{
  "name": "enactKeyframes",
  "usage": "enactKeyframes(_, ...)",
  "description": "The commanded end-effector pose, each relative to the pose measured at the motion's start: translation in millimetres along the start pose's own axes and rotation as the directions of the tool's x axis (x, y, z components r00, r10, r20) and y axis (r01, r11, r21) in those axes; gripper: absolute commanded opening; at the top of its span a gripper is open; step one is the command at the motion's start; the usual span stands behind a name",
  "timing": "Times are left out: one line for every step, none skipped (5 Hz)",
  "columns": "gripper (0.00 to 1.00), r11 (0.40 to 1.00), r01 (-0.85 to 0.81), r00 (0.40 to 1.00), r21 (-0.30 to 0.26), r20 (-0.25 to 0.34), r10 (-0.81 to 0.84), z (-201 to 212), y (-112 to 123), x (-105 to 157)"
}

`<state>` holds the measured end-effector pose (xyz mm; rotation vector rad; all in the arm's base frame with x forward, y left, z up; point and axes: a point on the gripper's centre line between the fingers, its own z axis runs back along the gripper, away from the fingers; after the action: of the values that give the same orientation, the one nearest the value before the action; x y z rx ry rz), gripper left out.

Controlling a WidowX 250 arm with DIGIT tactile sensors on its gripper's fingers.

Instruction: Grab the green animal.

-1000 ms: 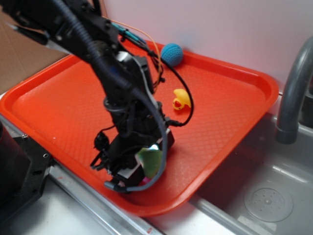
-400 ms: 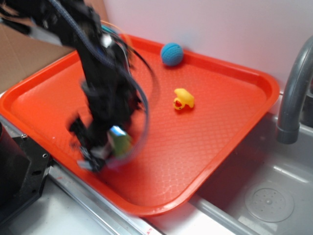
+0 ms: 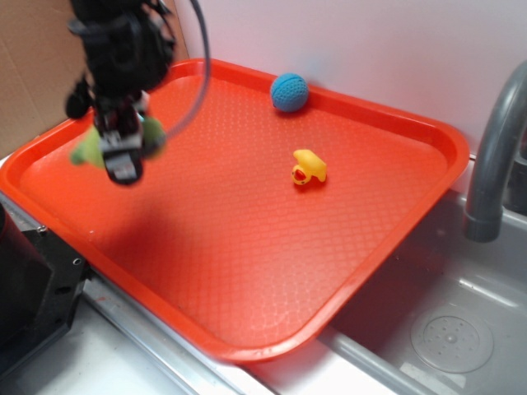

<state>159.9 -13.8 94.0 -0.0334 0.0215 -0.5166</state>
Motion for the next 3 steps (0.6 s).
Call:
enactKeyframes(0.00, 0.906, -0.423, 0.903, -0.002, 0.085, 0.421, 41, 9, -29)
enactKeyframes(0.00, 0.845, -0.534, 0.838, -0.021, 0.123, 0.532, 61, 24, -35)
enactKeyframes(0.00, 0.829, -0.559, 0.813, -0.018, 0.186, 0.552, 75, 38, -28)
